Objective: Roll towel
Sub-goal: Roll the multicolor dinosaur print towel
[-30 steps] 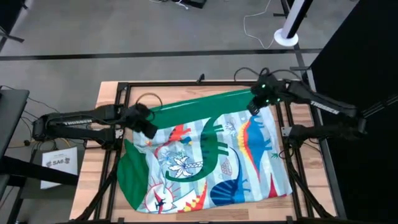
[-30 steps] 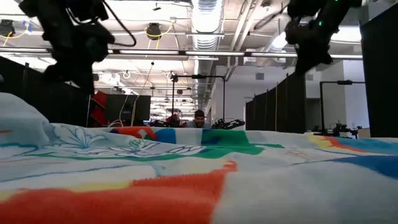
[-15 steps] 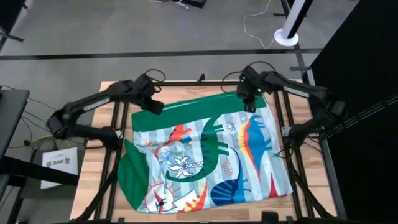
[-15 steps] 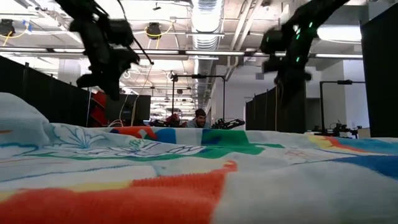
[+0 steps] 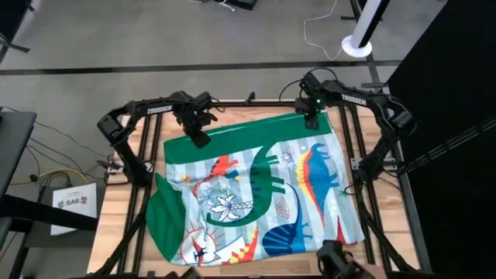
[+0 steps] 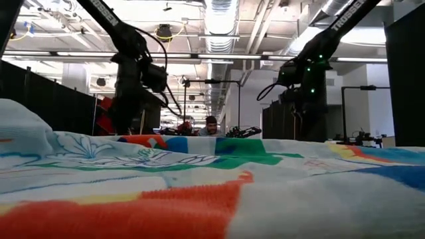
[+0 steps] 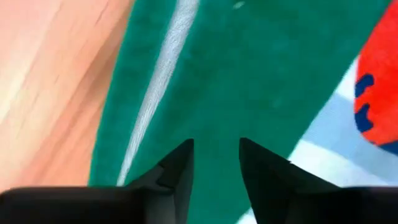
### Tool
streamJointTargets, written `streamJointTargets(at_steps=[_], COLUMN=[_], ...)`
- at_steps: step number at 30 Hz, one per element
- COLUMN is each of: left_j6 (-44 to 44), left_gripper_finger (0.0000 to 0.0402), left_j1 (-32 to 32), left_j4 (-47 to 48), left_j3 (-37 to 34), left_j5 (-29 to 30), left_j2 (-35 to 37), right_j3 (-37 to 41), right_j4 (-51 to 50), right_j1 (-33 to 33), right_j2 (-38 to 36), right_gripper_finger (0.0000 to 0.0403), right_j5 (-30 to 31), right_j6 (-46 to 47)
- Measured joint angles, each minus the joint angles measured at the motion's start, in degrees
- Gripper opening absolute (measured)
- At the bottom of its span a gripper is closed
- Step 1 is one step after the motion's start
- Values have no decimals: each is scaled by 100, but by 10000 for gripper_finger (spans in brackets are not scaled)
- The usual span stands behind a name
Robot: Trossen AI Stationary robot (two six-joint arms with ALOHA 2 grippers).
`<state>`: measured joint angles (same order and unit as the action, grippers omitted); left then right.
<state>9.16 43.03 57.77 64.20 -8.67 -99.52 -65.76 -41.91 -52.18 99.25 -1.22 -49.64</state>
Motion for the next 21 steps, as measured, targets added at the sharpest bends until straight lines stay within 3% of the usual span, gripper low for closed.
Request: streamJointTargets(at_steps=[9, 21], left_j6=[427, 493], left_gripper_finger=[126, 126], left_j1=[15, 20], left_j4=[-167, 202], left_j3=[-6, -6], left_j5=[195, 208], left_j2=[-168, -168], right_j3=[-527, -544], right_j4=[-280, -306], right_j1=[-201, -261], right_j2=[905, 982], right_gripper_finger=[157, 157], right_j5=[396, 410], right_j6=[-142, -102])
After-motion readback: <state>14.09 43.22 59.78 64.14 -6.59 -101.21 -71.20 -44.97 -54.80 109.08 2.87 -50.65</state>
